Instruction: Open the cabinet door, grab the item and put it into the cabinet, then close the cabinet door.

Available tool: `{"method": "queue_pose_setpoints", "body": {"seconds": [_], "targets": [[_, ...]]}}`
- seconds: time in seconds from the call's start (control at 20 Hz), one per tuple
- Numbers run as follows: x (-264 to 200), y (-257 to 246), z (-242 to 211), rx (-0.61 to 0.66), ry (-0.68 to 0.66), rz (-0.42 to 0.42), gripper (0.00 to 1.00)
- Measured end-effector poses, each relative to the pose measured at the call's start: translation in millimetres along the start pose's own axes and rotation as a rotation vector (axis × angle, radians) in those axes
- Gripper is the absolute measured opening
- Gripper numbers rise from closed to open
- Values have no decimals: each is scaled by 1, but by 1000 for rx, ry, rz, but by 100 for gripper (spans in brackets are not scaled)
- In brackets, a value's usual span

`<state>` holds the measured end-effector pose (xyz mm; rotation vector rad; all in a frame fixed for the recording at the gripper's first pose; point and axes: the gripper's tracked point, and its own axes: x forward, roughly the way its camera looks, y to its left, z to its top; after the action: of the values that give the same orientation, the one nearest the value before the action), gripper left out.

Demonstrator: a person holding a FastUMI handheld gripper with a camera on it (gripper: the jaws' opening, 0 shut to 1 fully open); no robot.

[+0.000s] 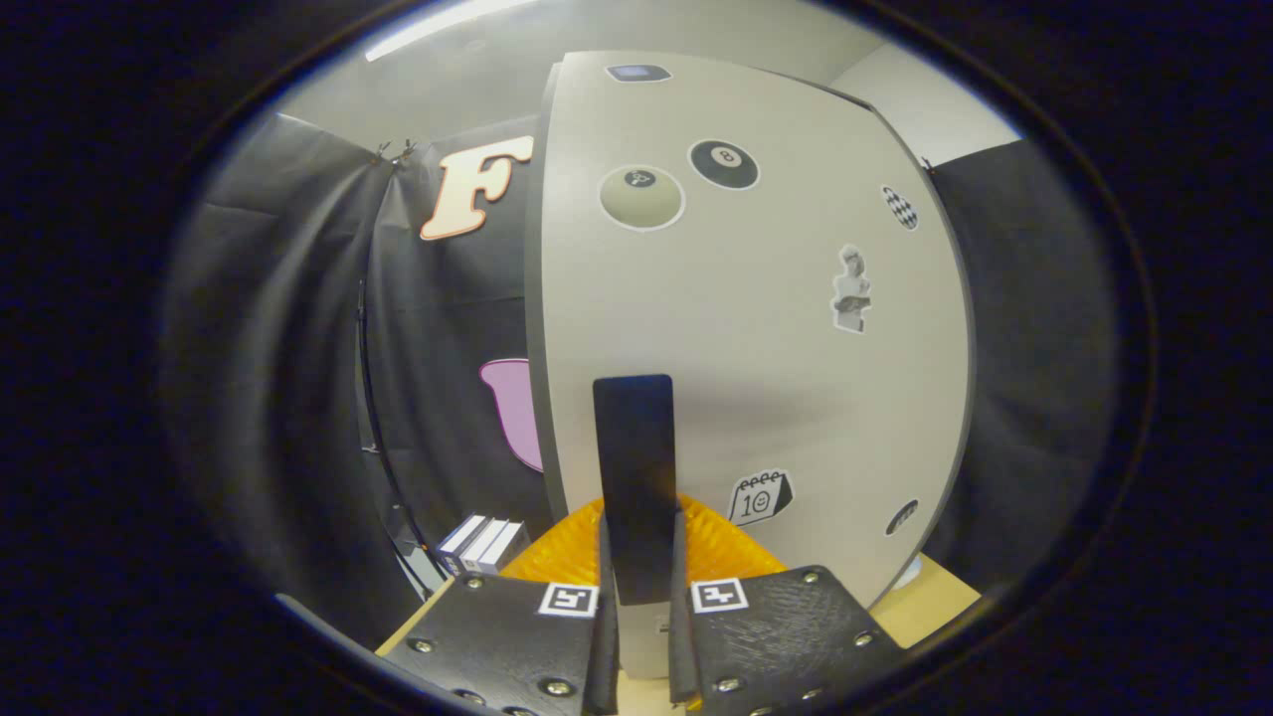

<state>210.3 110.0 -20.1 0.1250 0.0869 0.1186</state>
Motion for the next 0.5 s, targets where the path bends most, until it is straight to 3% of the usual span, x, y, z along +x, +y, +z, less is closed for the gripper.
{"method": "queue_pose_setpoints", "body": {"seconds": [0.5], "targets": [[-55, -22, 4, 7, -9, -56, 20]]}}
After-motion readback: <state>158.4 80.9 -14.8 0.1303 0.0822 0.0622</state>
